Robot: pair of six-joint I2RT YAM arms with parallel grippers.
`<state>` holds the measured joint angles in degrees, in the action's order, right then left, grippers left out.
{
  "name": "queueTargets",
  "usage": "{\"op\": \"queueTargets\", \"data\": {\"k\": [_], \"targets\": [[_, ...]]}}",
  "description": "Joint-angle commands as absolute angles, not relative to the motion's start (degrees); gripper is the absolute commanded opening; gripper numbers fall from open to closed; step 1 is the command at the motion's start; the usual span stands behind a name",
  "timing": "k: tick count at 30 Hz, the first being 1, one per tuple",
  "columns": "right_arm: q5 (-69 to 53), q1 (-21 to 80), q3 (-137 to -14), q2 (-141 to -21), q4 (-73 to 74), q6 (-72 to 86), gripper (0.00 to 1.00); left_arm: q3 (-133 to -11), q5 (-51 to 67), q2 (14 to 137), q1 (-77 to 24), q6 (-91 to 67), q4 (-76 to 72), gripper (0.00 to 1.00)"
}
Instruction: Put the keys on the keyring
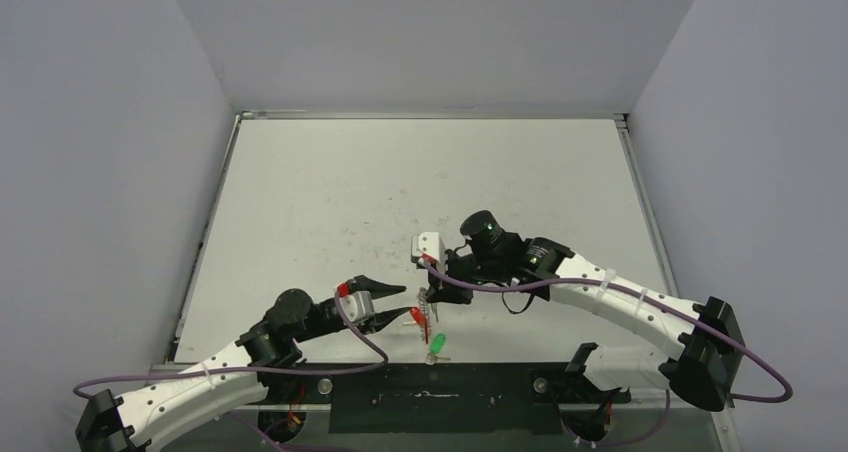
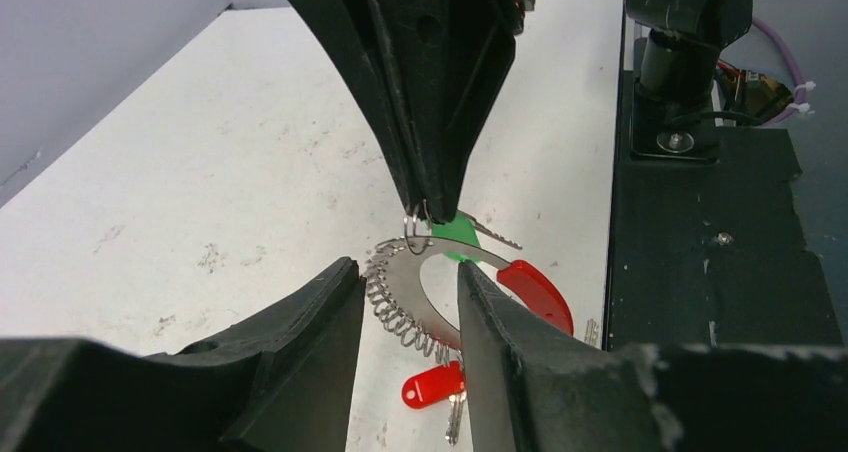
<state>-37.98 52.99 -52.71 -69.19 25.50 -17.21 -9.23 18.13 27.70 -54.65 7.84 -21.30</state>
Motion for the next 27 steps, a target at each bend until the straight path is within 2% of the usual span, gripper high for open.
{"op": "queueTargets", "data": {"k": [1,14,22,27], "targets": [[-33.19,53.98,-58.95,-71.55,30.71,-15.21,0.00,-13.48,17.65,28.76,-54.84,9.51,-14.99,0.38],[-29.76,59.10,-64.63,-77.11,35.02,-13.10,0.00,-14.98,18.74,36.82,-54.84,9.31,-19.60,0.36],[-30.02,59.58,-64.82,-77.71,34.47,-12.83,0.00,-14.95,20.49,38.79,-54.85,9.14,-21.93,0.25],[-29.90,59.68,-64.74,-77.96,34.26,-12.79,0.00,-14.34,23.10,39.32,-54.85,8.79,-24.97,0.27]]}}
